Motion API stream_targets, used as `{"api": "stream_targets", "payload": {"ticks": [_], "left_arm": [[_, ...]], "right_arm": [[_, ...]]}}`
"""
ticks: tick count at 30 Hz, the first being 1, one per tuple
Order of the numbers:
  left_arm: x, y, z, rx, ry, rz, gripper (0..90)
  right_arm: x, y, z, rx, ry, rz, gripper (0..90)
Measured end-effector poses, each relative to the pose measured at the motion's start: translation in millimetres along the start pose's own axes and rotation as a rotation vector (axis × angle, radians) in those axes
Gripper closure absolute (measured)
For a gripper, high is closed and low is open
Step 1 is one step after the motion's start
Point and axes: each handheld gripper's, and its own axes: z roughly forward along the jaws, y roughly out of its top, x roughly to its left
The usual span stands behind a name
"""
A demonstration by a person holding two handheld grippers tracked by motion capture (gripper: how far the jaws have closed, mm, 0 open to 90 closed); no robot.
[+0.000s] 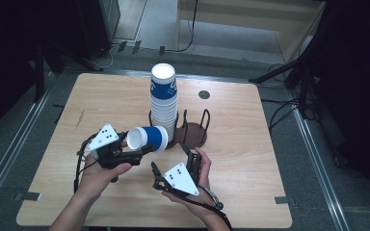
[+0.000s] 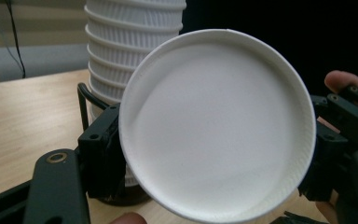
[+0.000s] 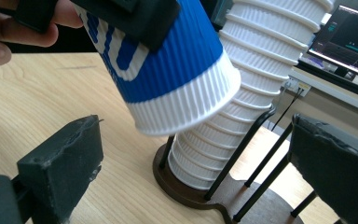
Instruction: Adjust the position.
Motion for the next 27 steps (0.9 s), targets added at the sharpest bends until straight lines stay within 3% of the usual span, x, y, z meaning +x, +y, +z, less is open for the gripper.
{"api": "stream_targets", "payload": {"ticks": [3, 5, 7, 10, 11, 12, 13, 20, 22, 27], "left_arm": [[0.5, -1.8, -0.6, -0.030, 0.001, 0.003, 25.4], [-0.9, -6.8, -1.5, -0.080, 0.005, 0.006, 25.4], [-1.4, -9.1, -1.7, -0.101, 0.002, 0.009, 25.4], [-6.6, -16.3, -1.6, -0.161, -0.006, 0.016, 25.4], [-6.6, -16.3, -1.6, -0.161, -0.006, 0.016, 25.4], [-9.4, -19.5, -1.2, -0.176, -0.011, 0.024, 25.5], [-11.0, -20.9, -1.0, -0.183, -0.012, 0.031, 25.5], [-17.7, -28.2, 1.6, -0.219, -0.013, 0.073, 25.6], [-16.6, -31.0, 3.2, -0.226, -0.015, 0.072, 25.6], [-14.1, -32.7, 5.7, -0.251, -0.011, 0.073, 25.7]], "right_arm": [[-1.9, -0.8, -2.2, 0.007, -0.003, 0.024, 3.4], [-5.3, -2.5, -7.1, 0.019, -0.005, 0.073, 3.4], [-6.3, -3.0, -9.1, 0.022, -0.008, 0.084, 3.4], [-9.2, -1.8, -19.3, 0.026, -0.018, 0.144, 3.5], [-9.2, -1.8, -19.3, 0.026, -0.018, 0.144, 3.5], [-12.3, 0.3, -24.4, 0.027, -0.010, 0.218, 6.1], [-13.6, 1.0, -26.8, 0.028, -0.012, 0.249, 7.1], [-15.9, 6.4, -39.1, 0.015, -0.050, 0.329, 12.8], [-18.9, 10.2, -41.3, -0.004, -0.033, 0.383, 12.8], [-22.1, 9.7, -36.7, 0.018, -0.013, 0.434, 13.6]]}}
